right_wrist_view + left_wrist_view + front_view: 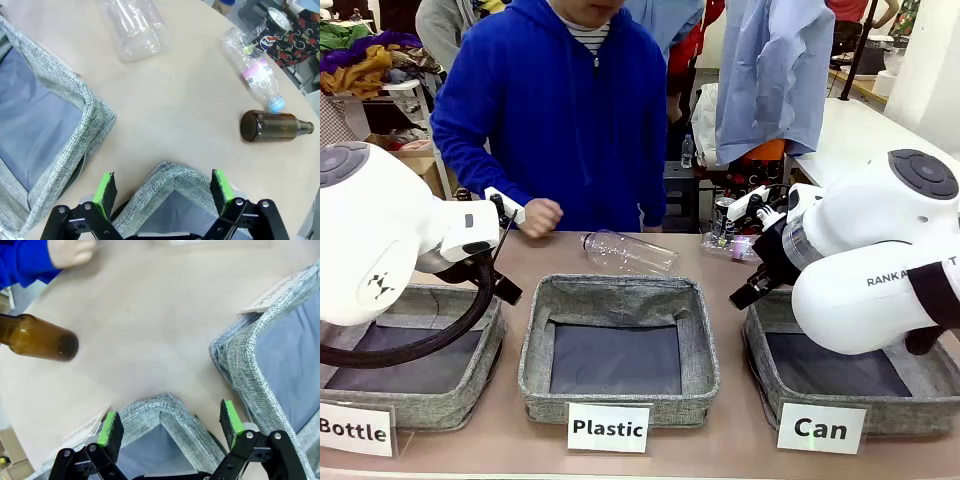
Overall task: Sort the can waste into the basket.
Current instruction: Pick up the can waste from the table and place it in the right Fabric basket.
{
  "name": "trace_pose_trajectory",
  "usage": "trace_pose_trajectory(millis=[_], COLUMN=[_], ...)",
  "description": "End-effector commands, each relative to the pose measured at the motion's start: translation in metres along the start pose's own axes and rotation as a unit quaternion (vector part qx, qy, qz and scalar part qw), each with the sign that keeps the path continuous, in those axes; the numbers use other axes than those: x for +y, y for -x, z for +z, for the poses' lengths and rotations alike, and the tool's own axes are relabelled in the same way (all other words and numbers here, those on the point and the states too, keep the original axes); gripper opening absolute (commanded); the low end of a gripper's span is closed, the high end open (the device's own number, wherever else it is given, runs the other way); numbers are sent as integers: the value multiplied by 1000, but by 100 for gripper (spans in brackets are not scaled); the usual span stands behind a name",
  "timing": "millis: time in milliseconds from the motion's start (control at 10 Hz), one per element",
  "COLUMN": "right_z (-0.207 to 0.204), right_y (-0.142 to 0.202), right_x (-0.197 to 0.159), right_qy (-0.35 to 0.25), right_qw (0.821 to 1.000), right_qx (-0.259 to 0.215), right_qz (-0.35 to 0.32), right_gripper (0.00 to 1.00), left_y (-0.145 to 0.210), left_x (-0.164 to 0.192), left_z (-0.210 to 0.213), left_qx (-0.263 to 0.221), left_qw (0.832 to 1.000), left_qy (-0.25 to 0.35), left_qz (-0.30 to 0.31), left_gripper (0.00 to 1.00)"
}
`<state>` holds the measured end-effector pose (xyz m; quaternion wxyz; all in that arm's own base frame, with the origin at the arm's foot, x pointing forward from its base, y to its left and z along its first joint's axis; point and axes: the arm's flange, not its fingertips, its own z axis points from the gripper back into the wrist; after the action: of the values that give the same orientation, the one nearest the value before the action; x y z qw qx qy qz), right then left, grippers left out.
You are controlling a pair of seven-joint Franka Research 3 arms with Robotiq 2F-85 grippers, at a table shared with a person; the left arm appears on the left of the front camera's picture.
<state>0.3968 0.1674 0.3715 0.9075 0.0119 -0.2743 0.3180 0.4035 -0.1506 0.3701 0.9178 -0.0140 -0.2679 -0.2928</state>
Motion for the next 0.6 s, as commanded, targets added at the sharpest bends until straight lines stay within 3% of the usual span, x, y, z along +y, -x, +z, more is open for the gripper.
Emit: trace_pose_trajectory(millis=[0, 500], right_z=[0, 0], right_y=[0, 0], right_x=[0, 0], right_qy=[0, 0], right_qw=[1000, 1000], right_qx=[0, 0], right_qz=[0, 0], right_gripper=[100, 100], left_y=[0, 0], left_x=[0, 0], left_z=[0, 0], left_qx=[0, 0], left_qw=[1000, 1000], left_qy=[0, 0], left_qz=[0, 0], left_gripper=[100, 100])
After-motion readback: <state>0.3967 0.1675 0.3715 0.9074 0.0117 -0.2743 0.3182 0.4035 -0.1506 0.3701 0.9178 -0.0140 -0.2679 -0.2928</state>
